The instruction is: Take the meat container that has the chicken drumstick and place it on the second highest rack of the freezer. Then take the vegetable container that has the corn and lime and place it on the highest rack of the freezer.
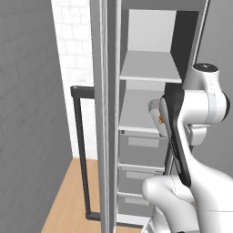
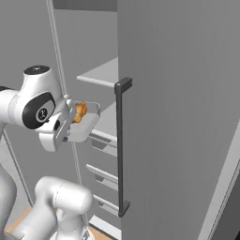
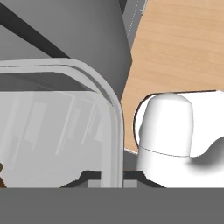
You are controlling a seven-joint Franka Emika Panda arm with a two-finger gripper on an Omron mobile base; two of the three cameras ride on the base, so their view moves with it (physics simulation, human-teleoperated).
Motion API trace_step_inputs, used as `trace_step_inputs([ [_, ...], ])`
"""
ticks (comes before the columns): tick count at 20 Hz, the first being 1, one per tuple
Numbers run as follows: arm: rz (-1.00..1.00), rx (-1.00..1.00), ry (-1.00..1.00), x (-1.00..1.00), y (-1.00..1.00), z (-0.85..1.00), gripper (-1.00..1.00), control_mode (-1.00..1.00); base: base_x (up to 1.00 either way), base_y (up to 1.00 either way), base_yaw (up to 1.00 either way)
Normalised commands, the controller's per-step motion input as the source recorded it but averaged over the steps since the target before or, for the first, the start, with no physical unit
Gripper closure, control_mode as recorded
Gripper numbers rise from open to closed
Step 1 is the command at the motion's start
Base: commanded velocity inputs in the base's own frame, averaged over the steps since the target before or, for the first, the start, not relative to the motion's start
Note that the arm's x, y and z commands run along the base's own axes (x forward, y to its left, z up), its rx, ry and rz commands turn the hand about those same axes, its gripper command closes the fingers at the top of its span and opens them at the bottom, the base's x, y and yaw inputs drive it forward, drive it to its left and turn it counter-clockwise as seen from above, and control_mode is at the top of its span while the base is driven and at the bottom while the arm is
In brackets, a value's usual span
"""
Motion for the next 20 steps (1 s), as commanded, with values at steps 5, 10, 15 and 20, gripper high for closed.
trace_step_inputs([
  [5, 0.0, 0.0, 0.0, 0.0, 0.0, 0.0, 1.0, 1.0, 0.6, 0.16, -0.03],
  [10, 0.0, 0.0, 0.0, 0.0, 0.0, 0.0, 1.0, 1.0, 0.44, 0.14, -0.02],
  [15, 0.0, 0.0, 0.0, 0.0, 0.0, 0.0, 1.0, 1.0, 0.04, 0.0, 0.0],
  [20, -0.02, 0.0, 0.0, 0.18, 0.0, -0.13, 1.0, -1.0, 0.01, 0.0, 0.0],
])
